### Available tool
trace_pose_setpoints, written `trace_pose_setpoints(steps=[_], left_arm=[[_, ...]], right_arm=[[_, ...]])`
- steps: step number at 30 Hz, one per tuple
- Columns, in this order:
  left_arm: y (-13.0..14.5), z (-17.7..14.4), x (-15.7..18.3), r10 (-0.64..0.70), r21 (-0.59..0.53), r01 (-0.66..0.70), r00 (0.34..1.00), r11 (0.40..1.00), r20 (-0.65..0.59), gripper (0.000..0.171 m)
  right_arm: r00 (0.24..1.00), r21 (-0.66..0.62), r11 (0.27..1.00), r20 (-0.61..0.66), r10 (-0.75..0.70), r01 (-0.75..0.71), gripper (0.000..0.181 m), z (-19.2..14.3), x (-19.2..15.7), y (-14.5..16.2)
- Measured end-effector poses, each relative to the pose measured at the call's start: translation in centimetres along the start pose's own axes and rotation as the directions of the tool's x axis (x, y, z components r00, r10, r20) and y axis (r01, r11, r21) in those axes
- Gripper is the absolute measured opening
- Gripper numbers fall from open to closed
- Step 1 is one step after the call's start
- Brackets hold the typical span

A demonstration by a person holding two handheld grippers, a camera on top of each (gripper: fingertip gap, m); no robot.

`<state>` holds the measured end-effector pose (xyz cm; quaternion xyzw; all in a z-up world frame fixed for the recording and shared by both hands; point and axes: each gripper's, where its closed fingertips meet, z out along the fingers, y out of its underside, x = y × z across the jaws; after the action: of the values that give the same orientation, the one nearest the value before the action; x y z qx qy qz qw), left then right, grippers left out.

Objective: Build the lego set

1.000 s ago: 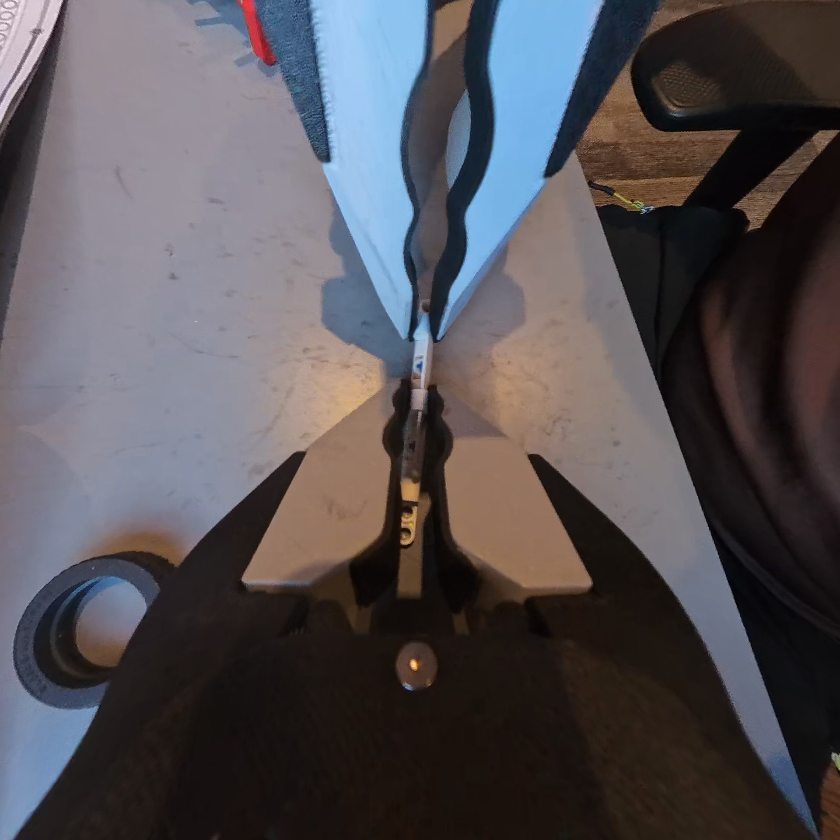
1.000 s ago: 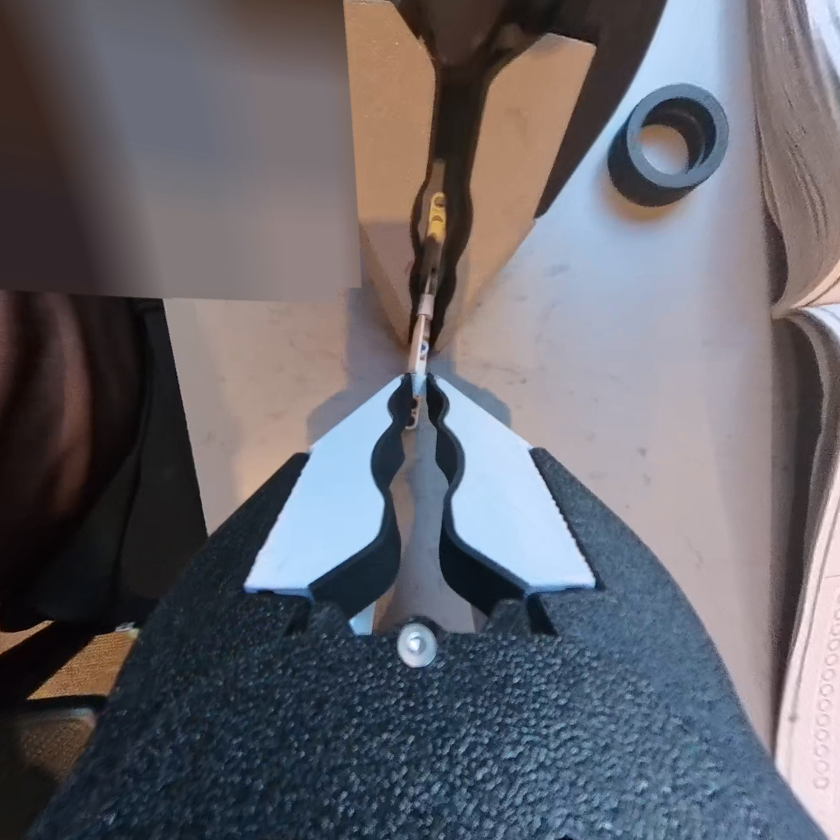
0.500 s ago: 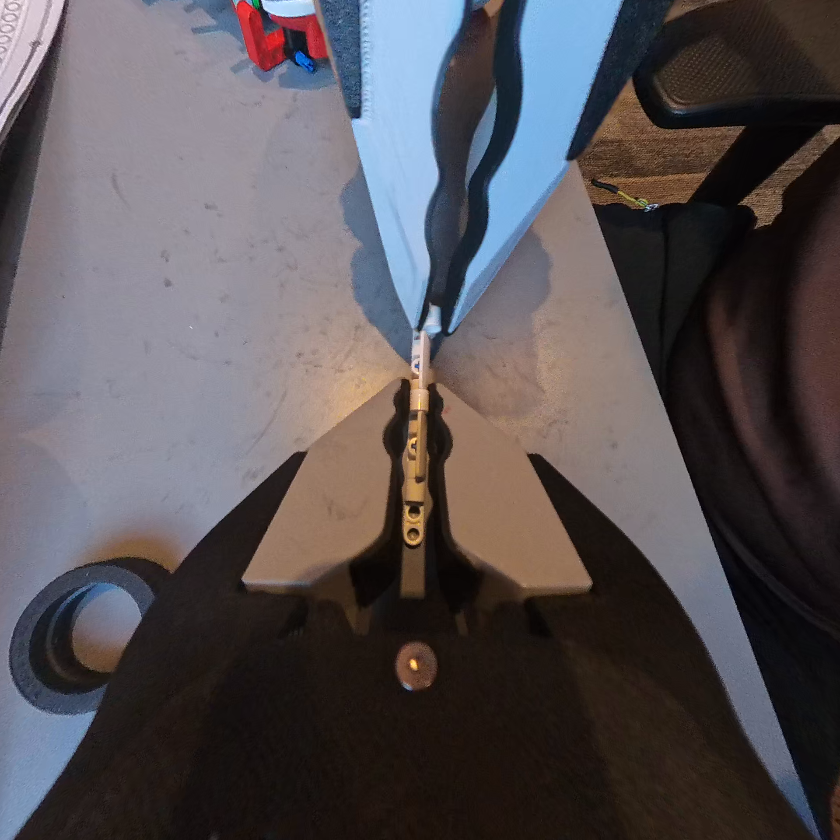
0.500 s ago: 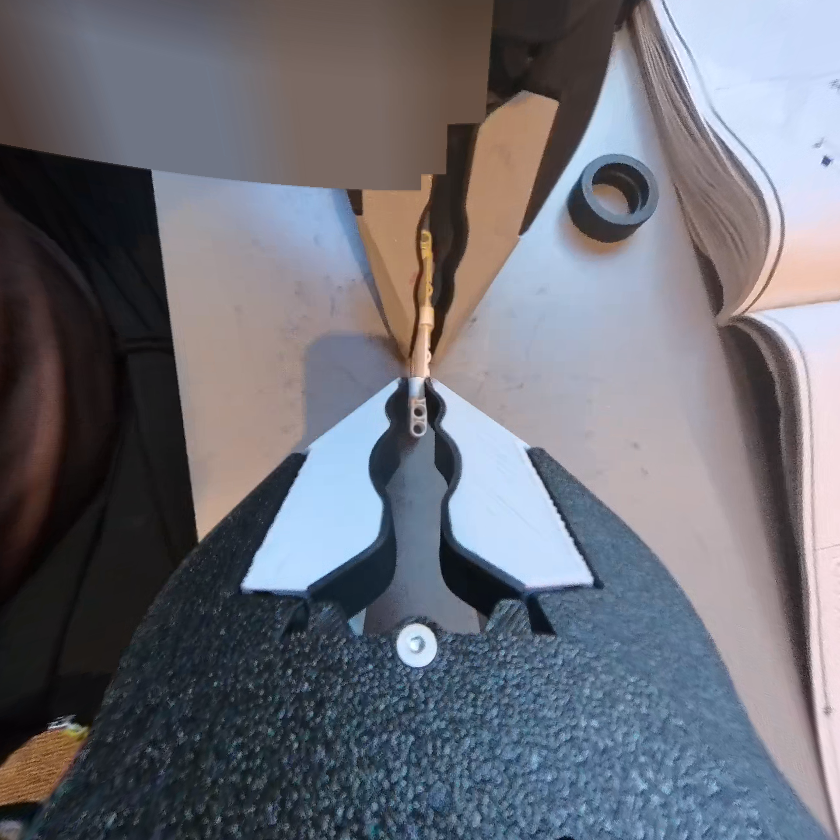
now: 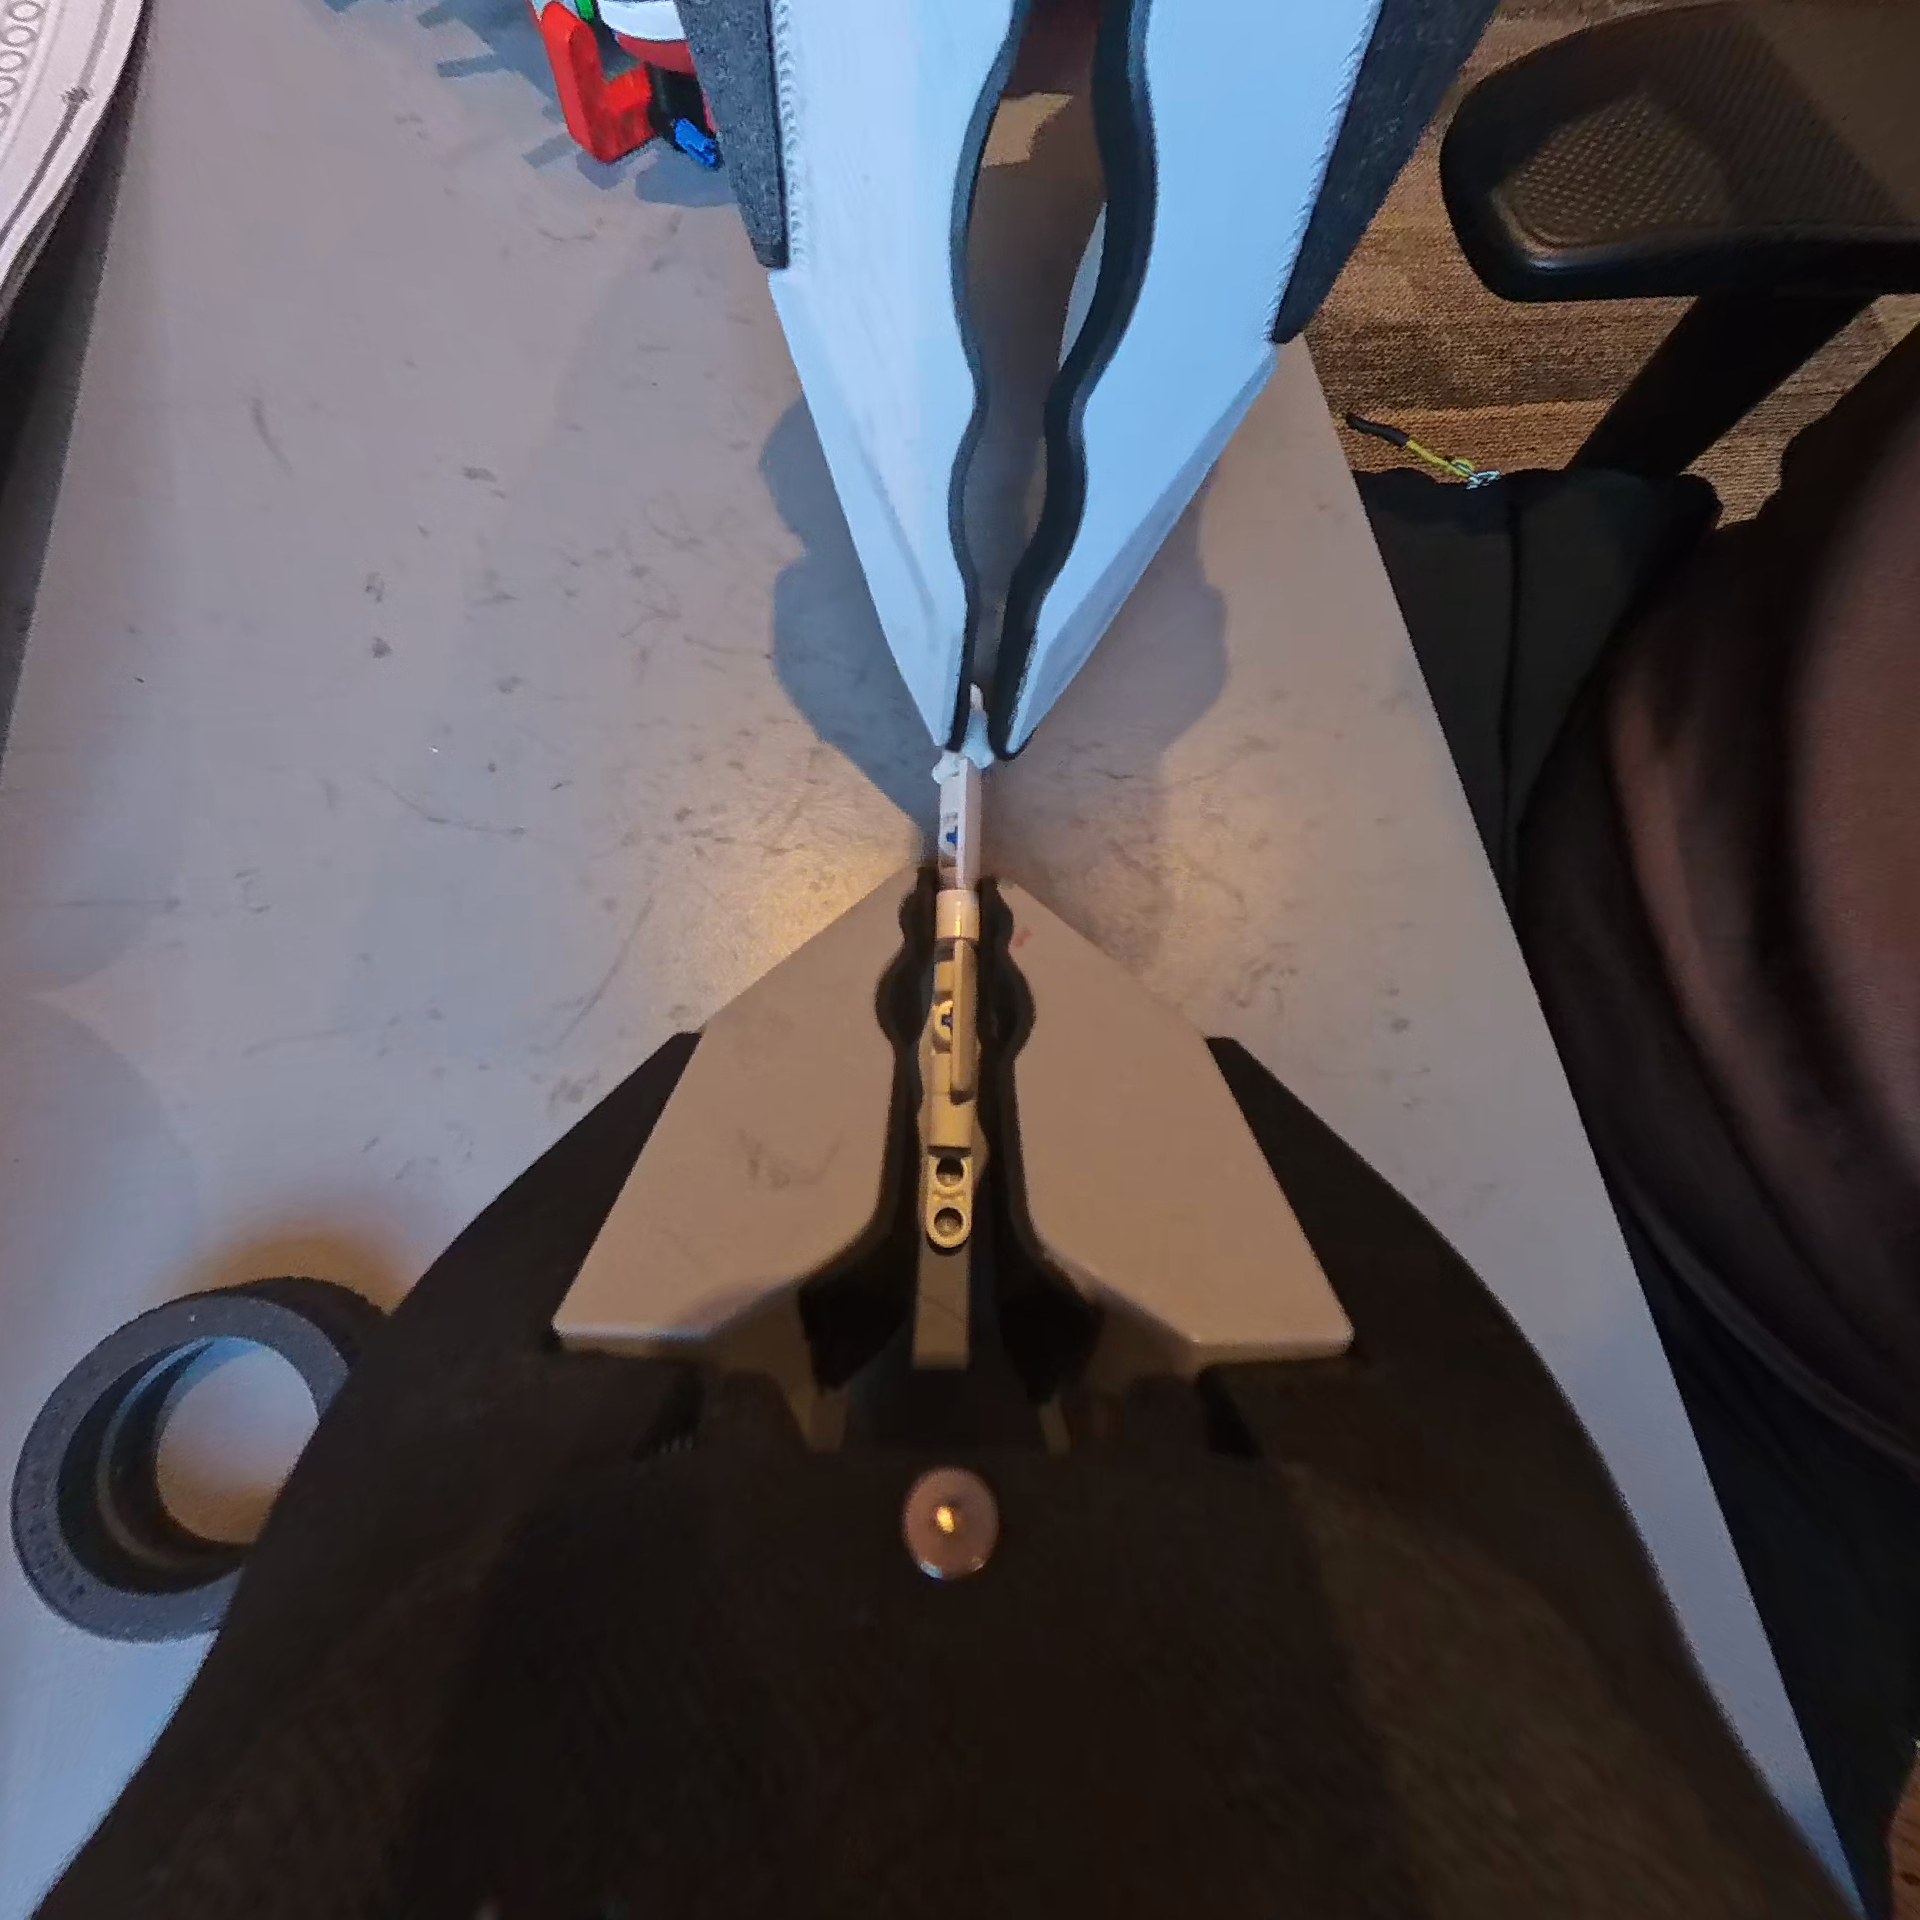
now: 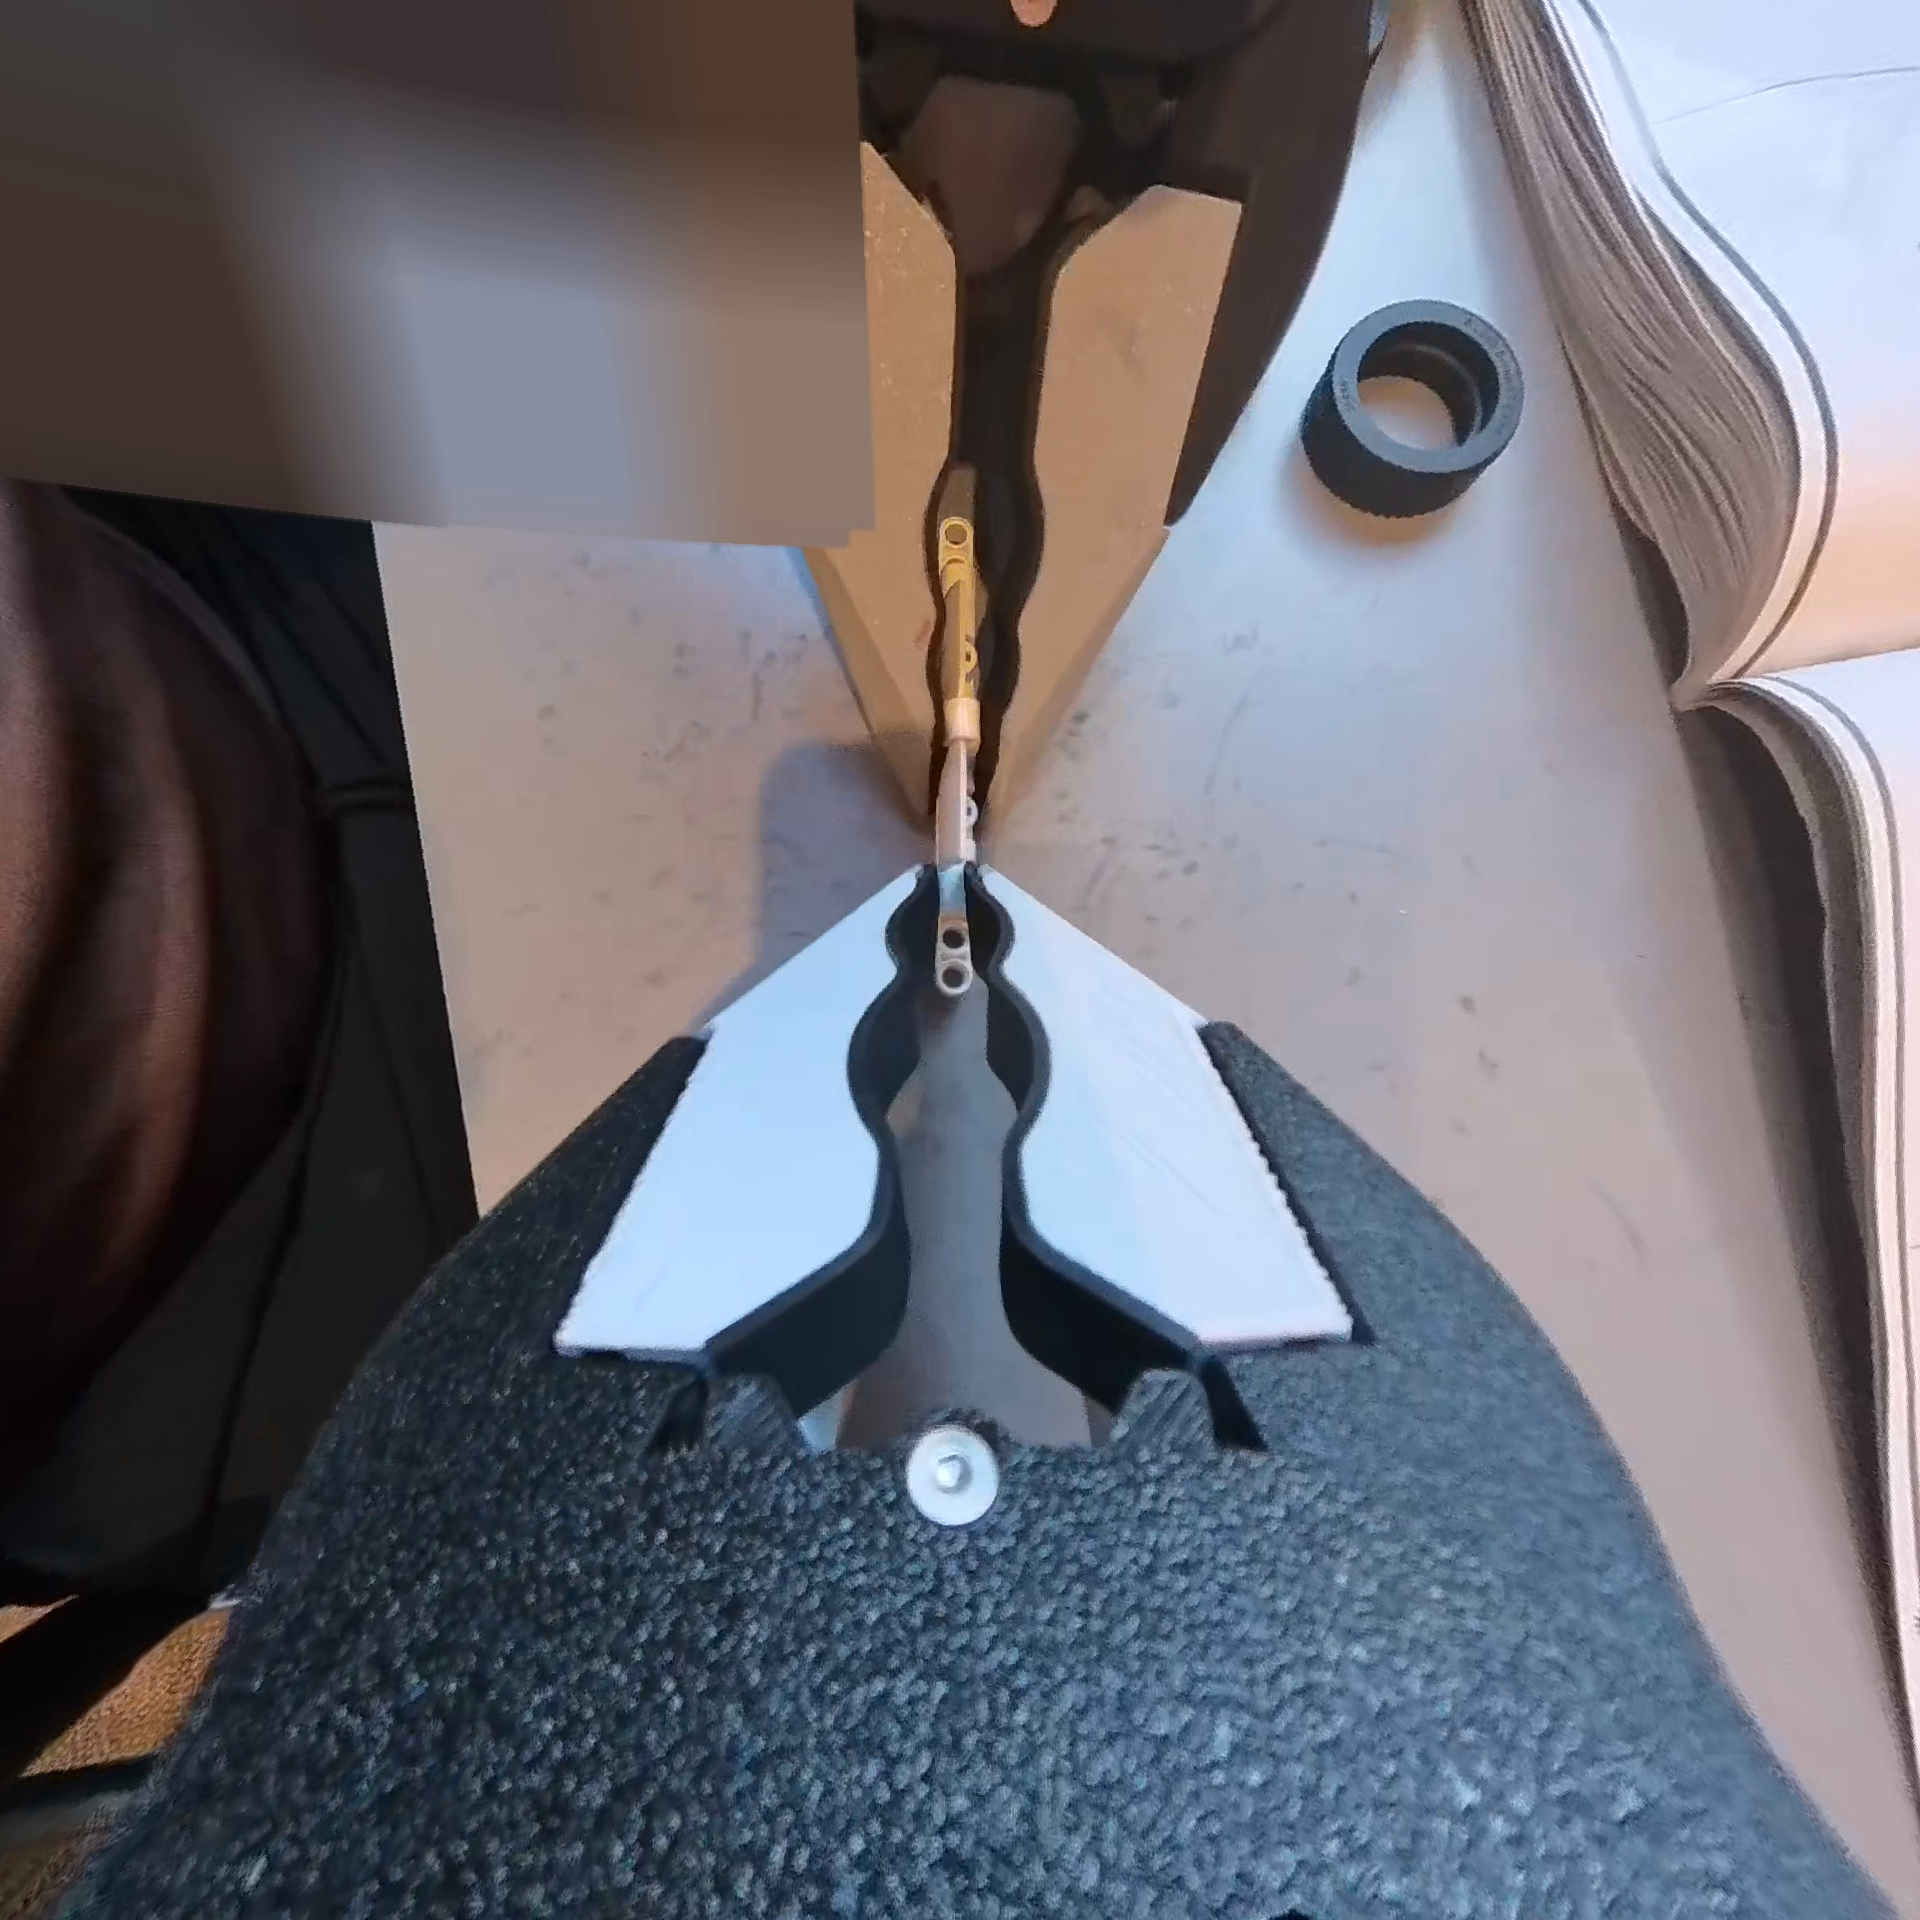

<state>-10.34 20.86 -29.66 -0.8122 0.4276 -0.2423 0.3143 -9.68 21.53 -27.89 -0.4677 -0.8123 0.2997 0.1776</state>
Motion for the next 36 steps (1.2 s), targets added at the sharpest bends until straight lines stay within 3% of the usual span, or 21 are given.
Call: trace_pose_setpoints(steps=[9, 14, 22, 27, 31, 36], left_arm=[[0.00, -0.03, 0.02, -0.008, 0.000, 0.008, 1.000, 1.000, -0.007, 0.005], [0.02, -0.02, 0.15, -0.005, 0.000, 0.005, 1.000, 1.000, -0.016, 0.005], [0.01, -0.02, 0.13, -0.006, 0.000, 0.006, 1.000, 1.000, -0.015, 0.005], [0.00, -0.01, 0.14, -0.005, 0.000, 0.005, 1.000, 1.000, -0.014, 0.005], [0.01, -0.01, 0.12, -0.007, 0.000, 0.007, 1.000, 1.000, -0.014, 0.005], [0.02, -0.03, 0.07, -0.007, -0.001, 0.007, 1.000, 1.000, -0.010, 0.005]], right_arm=[[0.988, -0.039, 0.988, -0.049, -0.149, 0.147, 0.007, 0.24, 0.43, 0.07], [0.995, -0.041, 0.996, 0.046, -0.083, 0.085, 0.007, 0.19, 0.12, 0.24], [0.998, -0.057, 0.998, 0.060, 0.017, -0.013, 0.007, -0.06, 0.03, 0.32], [0.998, -0.079, 0.995, 0.005, -0.060, 0.060, 0.007, 0.15, -0.04, 0.34], [0.969, -0.180, 0.960, -0.086, -0.232, 0.214, 0.007, 0.16, -0.02, 0.43], [0.955, -0.225, 0.942, -0.107, -0.278, 0.249, 0.007, 0.25, -0.13, 0.49]])
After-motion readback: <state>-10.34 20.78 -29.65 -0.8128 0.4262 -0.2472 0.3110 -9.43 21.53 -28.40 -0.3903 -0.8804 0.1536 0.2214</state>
